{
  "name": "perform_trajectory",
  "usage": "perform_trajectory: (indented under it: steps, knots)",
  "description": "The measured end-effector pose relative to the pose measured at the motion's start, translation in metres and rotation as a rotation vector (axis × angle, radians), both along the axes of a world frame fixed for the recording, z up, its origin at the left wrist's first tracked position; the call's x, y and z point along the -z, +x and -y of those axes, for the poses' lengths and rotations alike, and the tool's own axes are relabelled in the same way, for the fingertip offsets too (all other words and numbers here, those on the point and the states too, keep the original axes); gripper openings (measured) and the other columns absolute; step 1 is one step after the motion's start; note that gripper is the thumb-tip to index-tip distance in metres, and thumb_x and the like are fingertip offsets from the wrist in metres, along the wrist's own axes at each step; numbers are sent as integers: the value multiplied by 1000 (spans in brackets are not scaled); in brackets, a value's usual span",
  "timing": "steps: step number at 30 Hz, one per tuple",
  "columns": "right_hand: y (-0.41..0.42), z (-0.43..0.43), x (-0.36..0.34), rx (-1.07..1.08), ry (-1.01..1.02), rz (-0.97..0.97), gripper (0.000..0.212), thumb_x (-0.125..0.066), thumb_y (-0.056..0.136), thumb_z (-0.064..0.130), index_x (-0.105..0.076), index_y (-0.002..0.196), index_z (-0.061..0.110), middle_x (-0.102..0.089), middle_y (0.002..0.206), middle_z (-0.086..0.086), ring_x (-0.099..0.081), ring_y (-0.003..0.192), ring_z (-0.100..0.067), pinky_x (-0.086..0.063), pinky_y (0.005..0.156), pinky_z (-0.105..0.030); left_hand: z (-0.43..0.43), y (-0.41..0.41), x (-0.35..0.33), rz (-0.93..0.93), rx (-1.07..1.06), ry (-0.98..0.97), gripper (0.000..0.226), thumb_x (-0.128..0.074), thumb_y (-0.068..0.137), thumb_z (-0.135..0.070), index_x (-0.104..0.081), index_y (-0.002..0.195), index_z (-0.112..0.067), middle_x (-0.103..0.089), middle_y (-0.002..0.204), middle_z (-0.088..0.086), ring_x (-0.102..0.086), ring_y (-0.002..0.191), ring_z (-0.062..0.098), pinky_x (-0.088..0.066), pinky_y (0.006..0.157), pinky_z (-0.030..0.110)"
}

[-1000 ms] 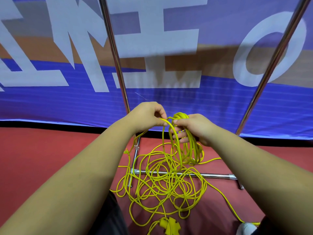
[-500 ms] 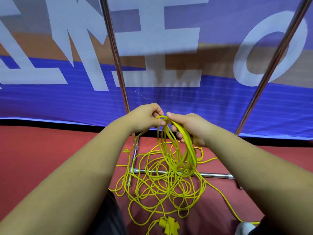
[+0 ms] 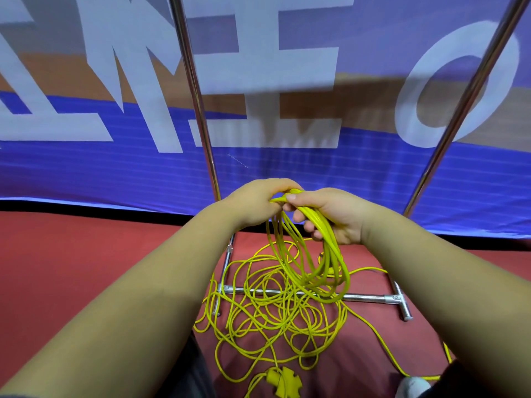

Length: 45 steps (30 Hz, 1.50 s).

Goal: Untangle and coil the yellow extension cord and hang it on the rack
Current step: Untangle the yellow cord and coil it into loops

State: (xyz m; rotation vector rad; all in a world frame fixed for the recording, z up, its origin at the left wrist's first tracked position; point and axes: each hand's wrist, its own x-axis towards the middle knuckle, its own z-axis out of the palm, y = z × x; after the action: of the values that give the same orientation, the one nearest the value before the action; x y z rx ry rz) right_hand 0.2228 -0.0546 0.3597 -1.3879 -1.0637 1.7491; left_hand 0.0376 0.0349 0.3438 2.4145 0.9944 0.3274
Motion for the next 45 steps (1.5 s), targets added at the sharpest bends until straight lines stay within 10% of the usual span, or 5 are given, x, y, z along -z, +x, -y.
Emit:
perform_trajectory:
  steps: [9,15,22,35,45]
  knots:
    - [10,4,2,-90,-78,16,28,-65,99,40,-65,89,14,-71,72,-7,-67,52,-13,-52,43,-23,2,7,-2,-25,77,-63,24,-58,97,-13,-64,115,-28,-69,100,-4,-63,94,20,-52,84,37]
    - [12,6,6,-227,-129,-130,23,-71,87,28,-64,86,7,-76,81,-17,-79,84,-38,-65,79,-54,-2,11,-10,-87,42,99,33,-58,87,-7,-64,109,-31,-69,99,-10,-62,91,15,-54,80,38]
    - [15,1,-2,-137,-4,-4,20,-61,104,31,-63,93,14,-73,76,-6,-68,54,-15,-56,49,-28,-6,19,-3,-147,-68,305,23,-63,89,-29,-59,111,-35,-67,106,-12,-62,95,18,-55,74,43]
    - [29,2,6,-101,-43,11,19,-61,105,28,-66,97,11,-69,76,-4,-68,58,-18,-61,58,-33,-17,28,11,17,-27,214,47,-82,78,-19,-61,121,-22,-60,115,-8,-58,91,4,-38,74,9]
    - [43,0,4,-113,-87,-12,22,-58,104,27,-62,88,14,-65,72,-4,-63,57,-19,-57,56,-31,-21,8,3,-2,-180,98,35,-90,77,-38,-62,82,-17,-67,67,-6,-69,60,-2,-49,60,27]
